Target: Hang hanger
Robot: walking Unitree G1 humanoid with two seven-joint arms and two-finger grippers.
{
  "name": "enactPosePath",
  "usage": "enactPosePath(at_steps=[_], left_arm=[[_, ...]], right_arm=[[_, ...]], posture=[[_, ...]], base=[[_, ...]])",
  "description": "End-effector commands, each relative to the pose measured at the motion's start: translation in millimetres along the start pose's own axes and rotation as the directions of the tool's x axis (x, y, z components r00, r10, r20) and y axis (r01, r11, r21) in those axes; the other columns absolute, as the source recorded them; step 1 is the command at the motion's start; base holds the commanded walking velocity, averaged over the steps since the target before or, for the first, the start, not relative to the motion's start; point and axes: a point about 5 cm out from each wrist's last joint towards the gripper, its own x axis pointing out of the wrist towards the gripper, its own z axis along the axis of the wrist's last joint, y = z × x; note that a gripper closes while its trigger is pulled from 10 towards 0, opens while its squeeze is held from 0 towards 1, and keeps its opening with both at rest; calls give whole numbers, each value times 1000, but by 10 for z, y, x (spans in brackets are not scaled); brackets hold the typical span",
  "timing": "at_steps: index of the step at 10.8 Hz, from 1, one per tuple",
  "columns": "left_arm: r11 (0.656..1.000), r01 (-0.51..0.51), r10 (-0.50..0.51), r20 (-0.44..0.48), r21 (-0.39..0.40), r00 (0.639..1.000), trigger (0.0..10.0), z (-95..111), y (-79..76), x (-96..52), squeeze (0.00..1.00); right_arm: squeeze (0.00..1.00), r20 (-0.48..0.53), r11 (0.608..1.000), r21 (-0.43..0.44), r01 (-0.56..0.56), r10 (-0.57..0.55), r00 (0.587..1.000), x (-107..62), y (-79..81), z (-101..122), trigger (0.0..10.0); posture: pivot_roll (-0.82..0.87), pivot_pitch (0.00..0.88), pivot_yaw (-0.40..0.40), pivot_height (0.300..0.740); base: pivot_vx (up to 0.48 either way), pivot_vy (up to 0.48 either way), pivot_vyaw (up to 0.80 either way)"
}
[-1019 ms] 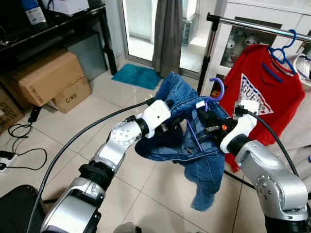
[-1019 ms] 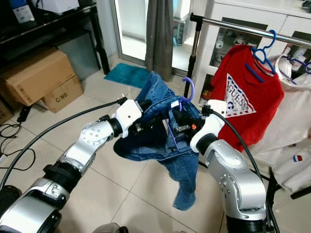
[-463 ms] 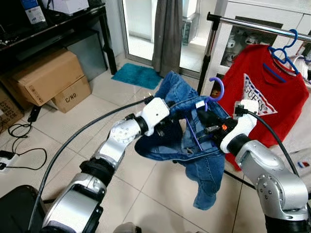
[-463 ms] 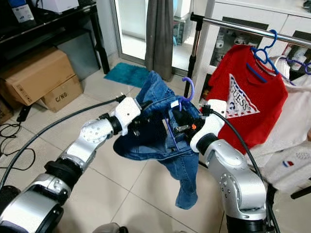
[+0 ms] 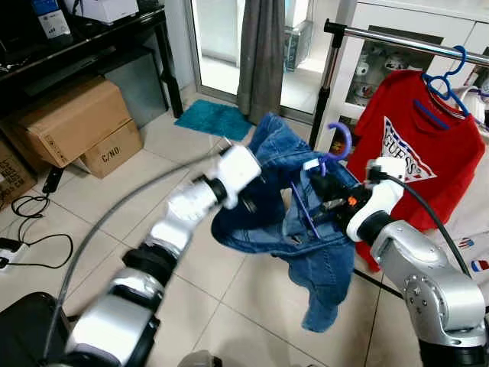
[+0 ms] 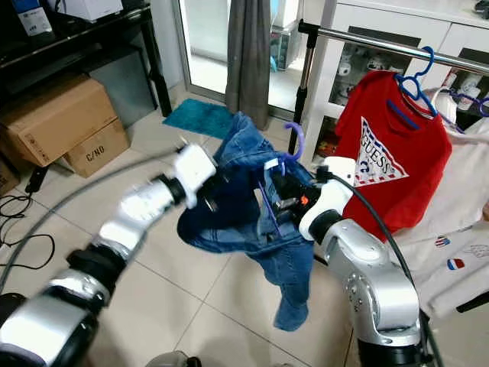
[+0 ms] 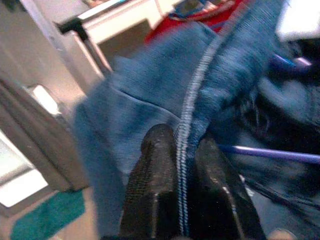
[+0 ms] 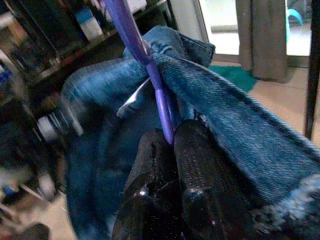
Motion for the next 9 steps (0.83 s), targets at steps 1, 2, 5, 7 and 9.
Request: enactPosePath(at_steps=[1, 2, 5, 7, 9], left_arm=[[999, -31, 30, 41, 15, 999, 0, 122, 144, -5, 0], [998, -55, 53, 83, 17, 995, 0, 320, 393, -32, 0], [988, -151, 150, 38, 28, 988, 0, 519, 942, -168, 0], [982, -162, 170, -94, 93, 981, 0, 409, 1150, -331, 0], [991, -128, 134, -150, 46, 980, 0, 311, 1191, -432, 0]], right_arm=[[0, 32, 998, -63, -12, 14, 999, -4, 20, 81, 0], [0, -30, 991, -125, -44, 41, 999, -42, 19, -19, 0], [0, -97, 946, -236, -221, 204, 974, -169, 91, -85, 0], [0, -85, 922, -258, -289, 276, 957, -291, 73, -24, 0], [0, -25, 950, -222, -219, 219, 975, -367, -98, 42, 0]], posture=[[18, 0, 42, 740], [25, 0, 43, 740], [42, 0, 45, 740], [37, 0, 51, 740], [38, 0, 59, 740]], base=[[0, 0, 0], [0, 0, 0], [0, 0, 0], [0, 0, 0], [0, 0, 0]])
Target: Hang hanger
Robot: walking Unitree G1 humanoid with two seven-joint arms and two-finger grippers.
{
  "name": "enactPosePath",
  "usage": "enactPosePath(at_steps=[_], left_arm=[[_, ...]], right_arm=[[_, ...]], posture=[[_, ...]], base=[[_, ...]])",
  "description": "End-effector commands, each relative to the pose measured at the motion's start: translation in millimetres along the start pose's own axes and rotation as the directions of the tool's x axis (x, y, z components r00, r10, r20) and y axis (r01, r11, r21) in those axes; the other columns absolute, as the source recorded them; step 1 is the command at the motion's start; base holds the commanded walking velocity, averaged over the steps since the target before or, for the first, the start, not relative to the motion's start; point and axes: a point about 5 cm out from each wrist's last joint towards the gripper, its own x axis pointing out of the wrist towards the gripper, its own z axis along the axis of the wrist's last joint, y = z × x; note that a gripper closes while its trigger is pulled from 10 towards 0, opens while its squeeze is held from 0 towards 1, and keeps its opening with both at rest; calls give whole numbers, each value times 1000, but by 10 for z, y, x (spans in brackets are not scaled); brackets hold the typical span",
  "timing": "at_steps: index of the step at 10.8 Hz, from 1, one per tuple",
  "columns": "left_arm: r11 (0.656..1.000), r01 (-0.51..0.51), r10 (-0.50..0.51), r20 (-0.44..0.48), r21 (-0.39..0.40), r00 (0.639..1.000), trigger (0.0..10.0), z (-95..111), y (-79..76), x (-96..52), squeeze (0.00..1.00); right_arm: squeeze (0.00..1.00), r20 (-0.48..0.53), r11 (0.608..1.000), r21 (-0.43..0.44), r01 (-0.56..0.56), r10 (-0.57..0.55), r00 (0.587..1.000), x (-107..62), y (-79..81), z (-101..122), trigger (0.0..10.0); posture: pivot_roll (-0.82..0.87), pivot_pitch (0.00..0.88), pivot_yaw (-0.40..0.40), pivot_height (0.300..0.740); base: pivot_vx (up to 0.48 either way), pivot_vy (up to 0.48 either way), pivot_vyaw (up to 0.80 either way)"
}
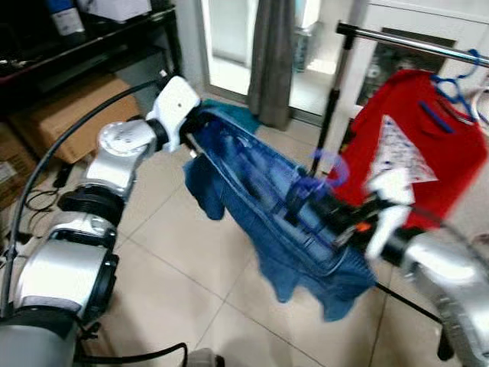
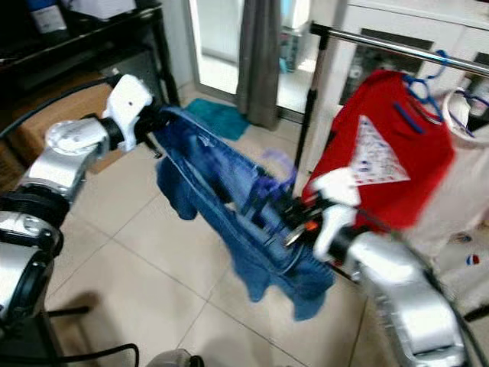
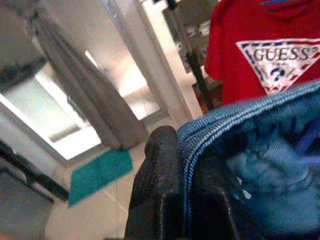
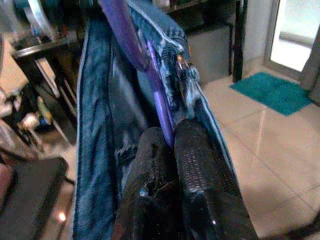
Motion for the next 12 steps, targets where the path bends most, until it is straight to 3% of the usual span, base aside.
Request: enactPosePath(at_steps=[1, 3, 5, 6, 8, 9, 12], left_arm=[[996, -61, 61, 3, -59, 998, 0, 10, 134, -57, 0], [969, -82, 81, -11, -235, 997, 0, -241, 35, -95, 0], [875, -210, 228, -11, -436, 974, 0, -359, 128, -183, 0], [914, -165, 188, 25, -371, 982, 0, -239, 178, -166, 0], [965, -4, 26, 78, -262, 997, 0, -12, 149, -69, 0], [971, 81, -61, 91, -226, 994, 0, 103, 137, -20, 0], [952, -61, 61, -11, -300, 998, 0, -174, 179, -135, 0]], right_arm=[[0, 40, 999, 19, 26, -27, 999, -80, -56, 35, 0], [0, 90, 997, 71, 19, -26, 996, -95, -44, 54, 0], [0, 116, 993, 90, -78, 67, 991, -137, 59, 84, 0], [0, 1, 993, -4, -120, 120, 993, -118, 108, -15, 0], [0, -49, 984, -57, -170, 167, 985, -75, 140, -58, 0], [0, -25, 979, -39, -198, 197, 980, -74, 147, -42, 0], [0, 90, 993, 74, -96, 89, 992, -172, -17, -21, 0]], posture=[[39, 0, 60, 740], [34, 0, 65, 740], [33, 0, 62, 740], [37, 0, 53, 740], [47, 0, 45, 740], [51, 0, 43, 740], [50, 0, 60, 740]], base=[[0, 0, 0], [0, 0, 0], [0, 0, 0], [0, 0, 0], [0, 0, 0], [0, 0, 0], [0, 0, 0]])
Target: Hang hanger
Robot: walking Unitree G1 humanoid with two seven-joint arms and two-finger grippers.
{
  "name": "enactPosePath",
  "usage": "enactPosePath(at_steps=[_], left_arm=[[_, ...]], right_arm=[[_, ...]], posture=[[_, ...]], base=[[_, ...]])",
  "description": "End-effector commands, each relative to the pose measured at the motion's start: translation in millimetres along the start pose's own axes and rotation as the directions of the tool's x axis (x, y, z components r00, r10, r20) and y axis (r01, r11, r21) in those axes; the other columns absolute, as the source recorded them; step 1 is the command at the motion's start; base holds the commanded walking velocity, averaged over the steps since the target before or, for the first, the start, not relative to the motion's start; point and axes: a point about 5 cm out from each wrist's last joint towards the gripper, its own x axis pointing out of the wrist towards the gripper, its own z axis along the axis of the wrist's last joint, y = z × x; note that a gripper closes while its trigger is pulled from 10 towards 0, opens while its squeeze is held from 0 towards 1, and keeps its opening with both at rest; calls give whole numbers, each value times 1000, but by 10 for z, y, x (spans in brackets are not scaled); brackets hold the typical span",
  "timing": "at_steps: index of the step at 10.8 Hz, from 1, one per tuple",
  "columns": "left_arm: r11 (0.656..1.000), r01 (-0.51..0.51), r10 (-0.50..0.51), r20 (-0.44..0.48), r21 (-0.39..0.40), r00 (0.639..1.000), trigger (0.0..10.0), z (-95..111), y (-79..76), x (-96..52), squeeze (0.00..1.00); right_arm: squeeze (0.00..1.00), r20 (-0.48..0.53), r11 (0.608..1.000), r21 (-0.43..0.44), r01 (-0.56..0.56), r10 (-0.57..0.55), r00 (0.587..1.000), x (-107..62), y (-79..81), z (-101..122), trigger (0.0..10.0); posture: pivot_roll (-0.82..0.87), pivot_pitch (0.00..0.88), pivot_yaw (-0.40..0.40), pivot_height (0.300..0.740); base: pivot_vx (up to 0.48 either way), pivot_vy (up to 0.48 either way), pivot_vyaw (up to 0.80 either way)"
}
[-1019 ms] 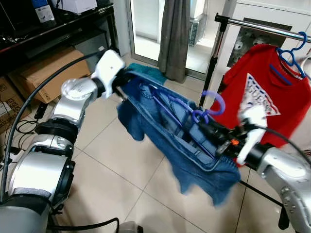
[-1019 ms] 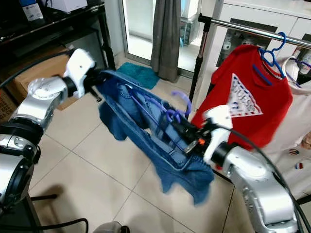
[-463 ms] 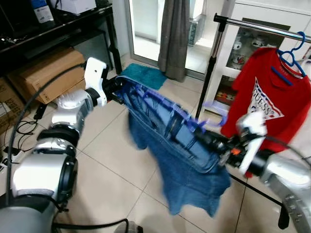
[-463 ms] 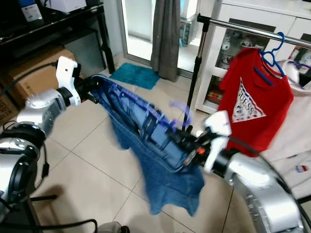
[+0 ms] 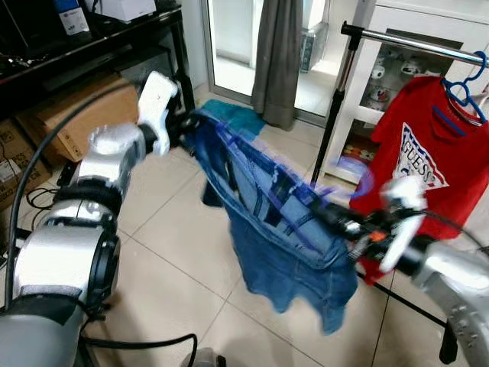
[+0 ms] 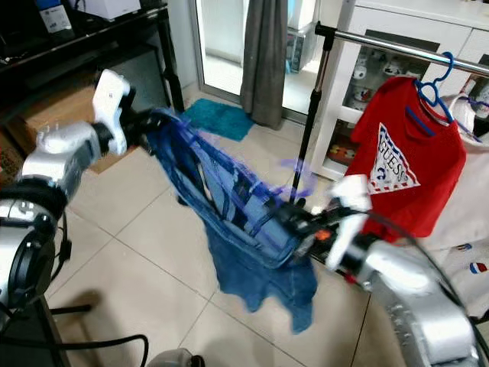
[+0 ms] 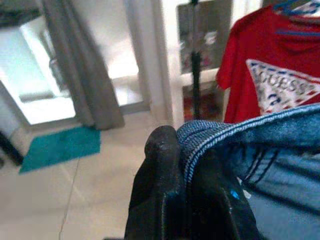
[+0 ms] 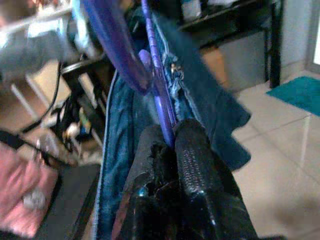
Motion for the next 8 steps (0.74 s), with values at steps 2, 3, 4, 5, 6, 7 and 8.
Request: enactPosePath(at_steps=[2, 3, 4, 5, 6, 7, 8], left_arm=[[998, -51, 51, -24, -30, 998, 0, -138, 57, -96, 0], [997, 62, -62, -5, -38, 998, 0, -177, -141, 19, 0], [986, 166, -165, 9, -31, 986, 0, -208, -347, 125, 0], [946, 322, -321, 37, -20, 946, 0, -244, -754, 291, 0], [924, 382, -381, 51, -15, 923, 0, -248, -990, 376, 0], [904, 426, -424, 75, -20, 903, 0, -228, -1298, 489, 0], [914, 403, -396, 114, -52, 911, 0, -220, -1510, 544, 0]], right_arm=[[0, 46, 998, 25, 51, -52, 998, -71, -36, 47, 0], [0, 76, 992, 47, 113, -116, 990, 24, -69, 86, 0], [0, 116, 975, 92, 202, -212, 970, 132, -129, 104, 0], [0, 158, 906, 214, 365, -401, 902, 295, -241, 85, 0], [0, 163, 872, 271, 409, -460, 873, 355, -261, 71, 0], [0, 170, 830, 313, 462, -528, 832, 399, -281, 66, 0], [0, 142, 759, 336, 558, -626, 766, 380, -349, 36, 0]], posture=[[43, 0, 71, 740], [44, 0, 71, 740], [39, 0, 68, 740], [35, 0, 71, 740], [30, 0, 70, 740], [25, 0, 65, 740], [22, 0, 66, 740]], base=[[0, 0, 0], [0, 0, 0], [0, 0, 0], [0, 0, 0], [0, 0, 0], [0, 0, 0], [0, 0, 0]])
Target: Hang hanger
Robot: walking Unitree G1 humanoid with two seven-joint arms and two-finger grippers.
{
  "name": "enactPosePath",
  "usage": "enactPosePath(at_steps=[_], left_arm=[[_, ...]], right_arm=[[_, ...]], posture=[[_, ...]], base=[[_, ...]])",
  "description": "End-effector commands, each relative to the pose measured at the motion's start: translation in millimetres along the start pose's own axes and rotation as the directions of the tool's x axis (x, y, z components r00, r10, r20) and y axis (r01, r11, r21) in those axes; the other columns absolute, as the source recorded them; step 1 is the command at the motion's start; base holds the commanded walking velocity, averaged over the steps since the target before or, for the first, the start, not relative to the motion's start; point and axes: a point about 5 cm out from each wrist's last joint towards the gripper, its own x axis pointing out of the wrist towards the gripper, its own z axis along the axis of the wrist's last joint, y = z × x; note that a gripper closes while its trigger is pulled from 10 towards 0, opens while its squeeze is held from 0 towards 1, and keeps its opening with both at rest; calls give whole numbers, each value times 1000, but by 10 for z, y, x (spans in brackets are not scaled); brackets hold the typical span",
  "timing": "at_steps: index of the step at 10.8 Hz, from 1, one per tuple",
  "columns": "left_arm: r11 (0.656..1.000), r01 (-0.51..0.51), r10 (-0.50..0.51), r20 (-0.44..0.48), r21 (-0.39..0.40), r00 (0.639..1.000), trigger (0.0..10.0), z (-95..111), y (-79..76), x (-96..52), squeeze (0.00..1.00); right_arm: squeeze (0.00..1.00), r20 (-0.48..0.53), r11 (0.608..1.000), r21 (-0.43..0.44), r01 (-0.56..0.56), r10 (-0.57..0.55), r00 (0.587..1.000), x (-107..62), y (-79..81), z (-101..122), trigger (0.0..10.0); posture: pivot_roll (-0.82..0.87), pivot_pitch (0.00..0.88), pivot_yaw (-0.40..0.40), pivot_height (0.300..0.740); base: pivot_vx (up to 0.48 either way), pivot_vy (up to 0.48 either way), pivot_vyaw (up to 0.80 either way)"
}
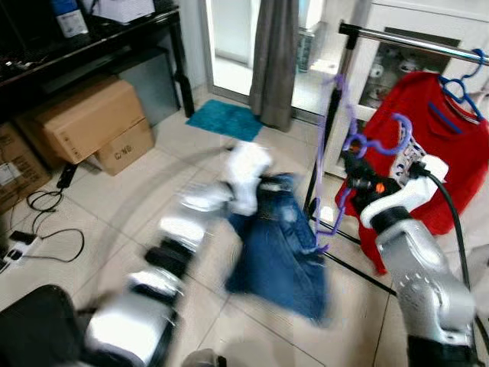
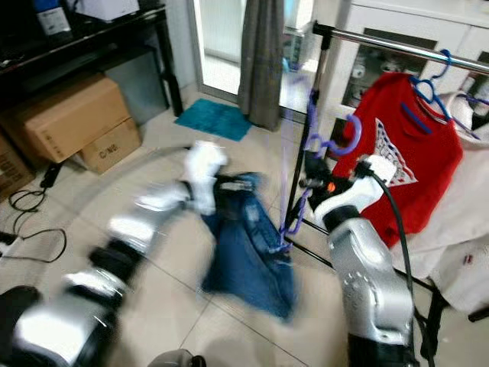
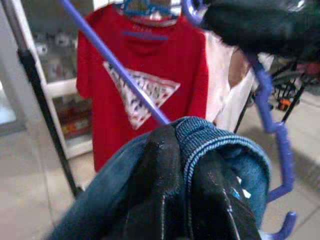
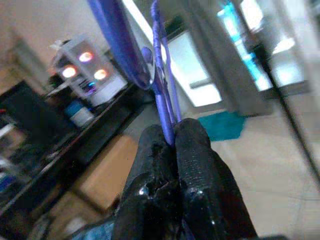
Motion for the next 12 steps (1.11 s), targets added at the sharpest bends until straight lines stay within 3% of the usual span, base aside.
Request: enactPosePath(at_steps=[1, 2, 3, 4, 5, 7, 8, 10, 12], left_arm=[[994, -106, 106, 22, -1, 994, 0, 40, 95, -154, 0], [940, -340, 340, 14, -33, 940, 0, -56, 220, -441, 0], [884, -465, 465, -4, -56, 885, 10000, -136, 232, -674, 0], [834, -546, 543, -57, -83, 838, 10000, -256, 153, -844, 0], [799, -593, 588, -78, -100, 805, 10000, -345, 73, -930, 0], [728, -668, 662, -93, -154, 744, 10000, -382, 30, -980, 0], [742, -655, 651, -79, -139, 755, 10000, -329, -3, -922, 0], [742, -664, 661, -64, -88, 747, 10000, -247, -58, -845, 0], [732, -672, 672, -44, -113, 739, 10000, -153, -90, -908, 0]], right_arm=[[0, -19, 991, -116, 66, -69, 997, -25, -101, -8, 0], [0, -77, 976, -206, 70, -88, 993, -119, -185, -88, 10000], [0, -146, 957, -276, 87, -131, 981, -212, -250, -201, 10000], [0, -225, 940, -275, 203, -268, 937, -319, -369, -354, 10000], [0, -229, 899, -340, 277, -365, 902, -412, -457, -405, 10000], [0, -226, 890, -353, 290, -382, 896, -522, -466, -373, 10000], [0, -188, 912, -258, 320, -372, 909, -546, -465, -286, 10000], [0, -158, 924, -222, 312, -350, 923, -431, -394, -199, 10000], [0, -162, 937, -234, 260, -302, 940, -382, -303, -198, 10000]], posture=[[21, 0, 79, 740], [34, 0, 73, 740], [39, 0, 59, 740], [32, 0, 55, 740], [16, 0, 49, 740], [-10, 0, 46, 740], [-11, 0, 49, 740], [17, 0, 10, 740], [22, 35, -9, 740]], base=[[0, 0, 0], [0, 0, 0], [0, 0, 0], [0, 0, -800], [0, 0, -800], [0, 0, -400], [0, 0, 0], [0, 0, -800], [0, 0, -800]])
